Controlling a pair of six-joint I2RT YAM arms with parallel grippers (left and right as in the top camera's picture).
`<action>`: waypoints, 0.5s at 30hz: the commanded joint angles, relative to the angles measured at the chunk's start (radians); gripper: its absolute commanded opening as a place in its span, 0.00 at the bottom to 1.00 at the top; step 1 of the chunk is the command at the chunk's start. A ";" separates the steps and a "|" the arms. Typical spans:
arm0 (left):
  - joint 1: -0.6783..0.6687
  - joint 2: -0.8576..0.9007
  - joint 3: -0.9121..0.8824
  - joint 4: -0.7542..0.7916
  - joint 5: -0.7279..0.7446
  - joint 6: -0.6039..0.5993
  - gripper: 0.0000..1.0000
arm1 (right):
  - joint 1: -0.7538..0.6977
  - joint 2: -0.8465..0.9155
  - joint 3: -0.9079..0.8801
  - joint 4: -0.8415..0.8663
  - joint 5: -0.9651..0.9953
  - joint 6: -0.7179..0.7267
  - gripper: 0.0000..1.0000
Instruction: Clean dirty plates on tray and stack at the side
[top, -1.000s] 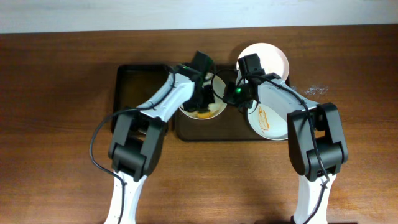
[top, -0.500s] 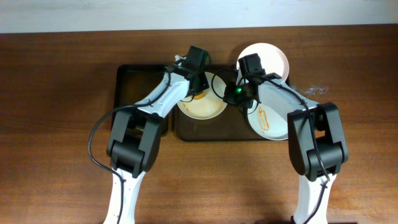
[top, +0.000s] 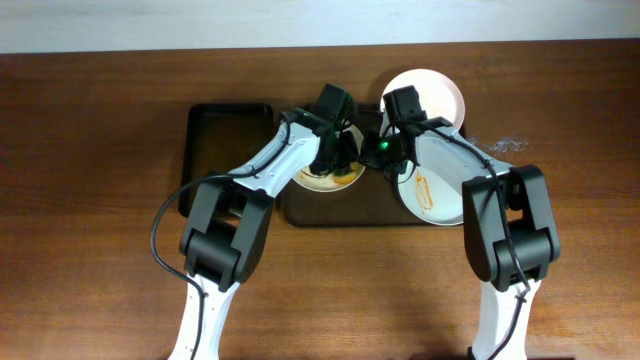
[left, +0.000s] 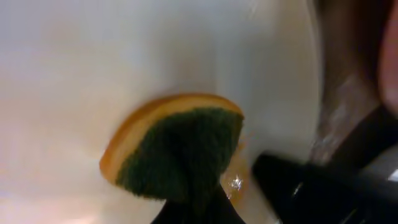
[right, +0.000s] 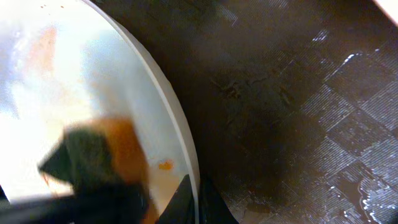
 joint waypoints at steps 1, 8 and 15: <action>0.080 0.089 -0.047 0.048 -0.158 0.029 0.00 | 0.000 0.050 -0.029 -0.011 0.024 -0.032 0.04; 0.213 0.061 0.170 -0.175 0.074 0.126 0.00 | 0.000 0.050 -0.029 -0.011 0.024 -0.032 0.04; 0.254 -0.061 0.566 -0.542 0.120 0.303 0.00 | -0.001 0.042 -0.026 -0.018 -0.107 -0.148 0.04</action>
